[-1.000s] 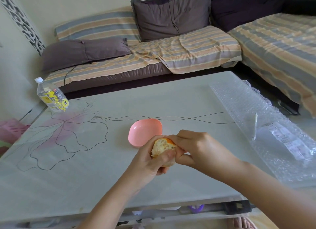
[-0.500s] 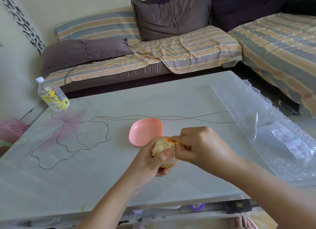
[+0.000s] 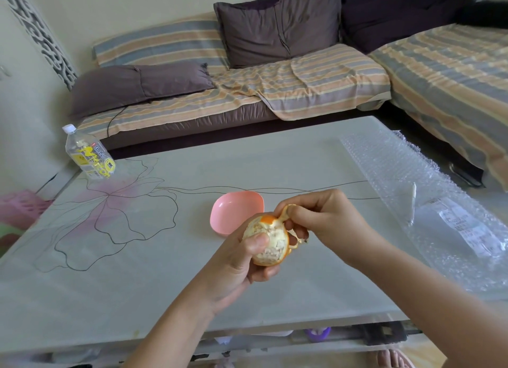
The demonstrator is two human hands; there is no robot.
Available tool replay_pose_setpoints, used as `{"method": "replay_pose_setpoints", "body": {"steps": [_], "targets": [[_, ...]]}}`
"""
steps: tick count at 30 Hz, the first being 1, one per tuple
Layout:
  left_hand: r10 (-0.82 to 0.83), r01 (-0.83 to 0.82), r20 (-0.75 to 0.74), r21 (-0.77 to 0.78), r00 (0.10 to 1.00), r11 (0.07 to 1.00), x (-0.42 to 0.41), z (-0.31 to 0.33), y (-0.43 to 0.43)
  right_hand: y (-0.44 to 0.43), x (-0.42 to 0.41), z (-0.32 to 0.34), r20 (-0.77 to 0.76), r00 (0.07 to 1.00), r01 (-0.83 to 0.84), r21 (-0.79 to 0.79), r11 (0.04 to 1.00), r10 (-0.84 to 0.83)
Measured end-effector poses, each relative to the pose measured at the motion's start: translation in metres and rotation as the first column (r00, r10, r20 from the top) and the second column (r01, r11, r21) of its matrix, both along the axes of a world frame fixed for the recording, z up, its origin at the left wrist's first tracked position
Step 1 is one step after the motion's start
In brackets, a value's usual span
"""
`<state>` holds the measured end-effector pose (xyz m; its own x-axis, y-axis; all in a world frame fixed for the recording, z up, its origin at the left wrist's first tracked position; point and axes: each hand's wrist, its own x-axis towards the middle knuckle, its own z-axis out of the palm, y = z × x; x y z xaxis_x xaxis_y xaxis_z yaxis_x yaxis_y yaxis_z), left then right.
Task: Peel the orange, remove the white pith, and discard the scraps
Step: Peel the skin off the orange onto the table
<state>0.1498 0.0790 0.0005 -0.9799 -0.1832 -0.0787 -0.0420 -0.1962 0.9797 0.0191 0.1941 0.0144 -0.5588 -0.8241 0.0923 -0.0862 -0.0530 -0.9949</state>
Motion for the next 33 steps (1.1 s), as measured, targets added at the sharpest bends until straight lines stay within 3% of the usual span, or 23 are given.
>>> {"method": "replay_pose_setpoints", "body": {"steps": [4, 8, 10, 12, 14, 16, 27, 30, 33], "targets": [[0.025, -0.025, 0.001, -0.003, 1.0, 1.0, 0.003, -0.002, -0.004, -0.01, 0.003, -0.015, 0.257, 0.966, -0.039, -0.008, 0.999, 0.04], [0.031, -0.031, -0.005, 0.044, 1.0, 0.999, 0.012, -0.002, -0.007, -0.018, -0.016, -0.022, 0.485, 0.87, 0.132, -0.059, 0.989, -0.087], [0.053, -0.054, -0.012, -0.014, 0.999, 0.998, 0.016, -0.003, -0.008, -0.018, -0.027, -0.024, 0.316, 0.938, 0.143, 0.026, 0.989, -0.143], [0.117, -0.115, 0.008, -0.101, 0.993, 0.988, 0.018, -0.005, -0.011, -0.021, -0.032, -0.031, -0.007, 0.986, 0.164, 0.212, 0.963, -0.166], [0.183, -0.173, 0.036, -0.192, 0.982, 0.966, 0.02, -0.008, -0.015, -0.026, -0.033, -0.042, -0.258, 0.96, 0.205, 0.396, 0.895, -0.106], [0.236, -0.214, 0.05, -0.271, 0.971, 0.939, 0.023, -0.012, -0.018, -0.031, -0.033, -0.056, -0.375, 0.927, 0.225, 0.499, 0.837, -0.026], [0.371, -0.309, 0.054, -0.449, 0.927, 0.838, 0.021, -0.021, -0.026, -0.034, -0.036, -0.058, -0.464, 0.885, 0.289, 0.475, 0.831, -0.042], [0.389, -0.322, 0.047, -0.474, 0.92, 0.819, 0.018, -0.023, -0.026, -0.029, -0.022, -0.036, -0.424, 0.904, 0.096, 0.332, 0.938, 0.058], [0.387, -0.316, 0.054, -0.482, 0.92, 0.817, 0.014, -0.022, -0.024, -0.02, -0.006, -0.021, -0.427, 0.883, -0.106, 0.227, 0.968, 0.196]]}}
